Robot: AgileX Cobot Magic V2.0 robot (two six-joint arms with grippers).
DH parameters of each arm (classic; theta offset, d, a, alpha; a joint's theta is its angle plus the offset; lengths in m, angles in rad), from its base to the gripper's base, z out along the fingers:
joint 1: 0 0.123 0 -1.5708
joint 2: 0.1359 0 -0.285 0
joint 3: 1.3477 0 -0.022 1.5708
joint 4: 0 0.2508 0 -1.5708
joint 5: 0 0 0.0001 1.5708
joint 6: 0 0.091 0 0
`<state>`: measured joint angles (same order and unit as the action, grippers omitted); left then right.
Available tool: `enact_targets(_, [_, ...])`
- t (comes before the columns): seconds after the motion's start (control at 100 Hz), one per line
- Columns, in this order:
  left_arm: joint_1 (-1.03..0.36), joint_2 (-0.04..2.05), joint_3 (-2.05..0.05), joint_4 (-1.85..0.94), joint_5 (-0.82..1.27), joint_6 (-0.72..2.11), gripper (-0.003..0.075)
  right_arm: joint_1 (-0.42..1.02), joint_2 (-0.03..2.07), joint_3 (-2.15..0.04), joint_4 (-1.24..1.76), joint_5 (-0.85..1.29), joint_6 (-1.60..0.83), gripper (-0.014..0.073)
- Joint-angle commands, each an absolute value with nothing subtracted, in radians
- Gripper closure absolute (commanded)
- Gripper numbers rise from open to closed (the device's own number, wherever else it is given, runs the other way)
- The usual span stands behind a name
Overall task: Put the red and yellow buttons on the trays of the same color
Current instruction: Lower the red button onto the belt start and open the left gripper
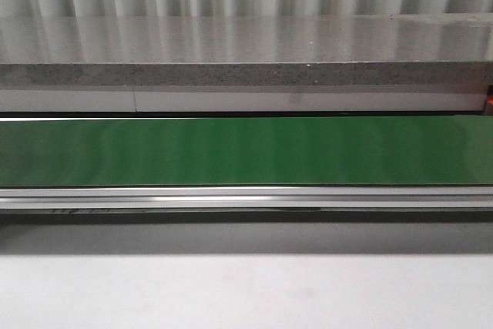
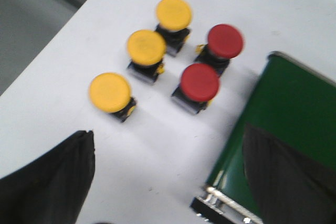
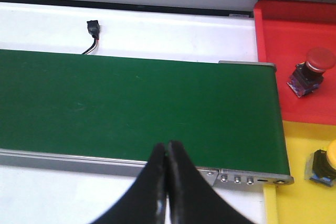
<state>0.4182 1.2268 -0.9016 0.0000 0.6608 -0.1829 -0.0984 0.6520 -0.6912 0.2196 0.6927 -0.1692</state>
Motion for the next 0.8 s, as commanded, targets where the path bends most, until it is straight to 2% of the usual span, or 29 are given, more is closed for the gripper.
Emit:
enact_targets(0.0, [0.479,1.199,-0.882,0.0,0.585,-0.202,0.0166,-0.098,0.649,-0.716,0.226,0.634,-0.178,0.0661])
enact_targets(0.14, [0.55,1.206,-0.81,0.0,0.504,-0.202,0.0166,-0.098,0.649,-0.716,0.226,0.634,-0.178,0.0661])
enact_targets(0.29, [0.559,1.261,-0.802,0.0,0.473,-0.202,0.0166,-0.098,0.649,-0.716,0.226,0.634,-0.178,0.0661])
enact_targets(0.79, [0.55,1.559,-0.968,0.0,0.503,-0.198,0.0166,-0.098,0.649,-0.716,0.226,0.634,-0.178,0.0661])
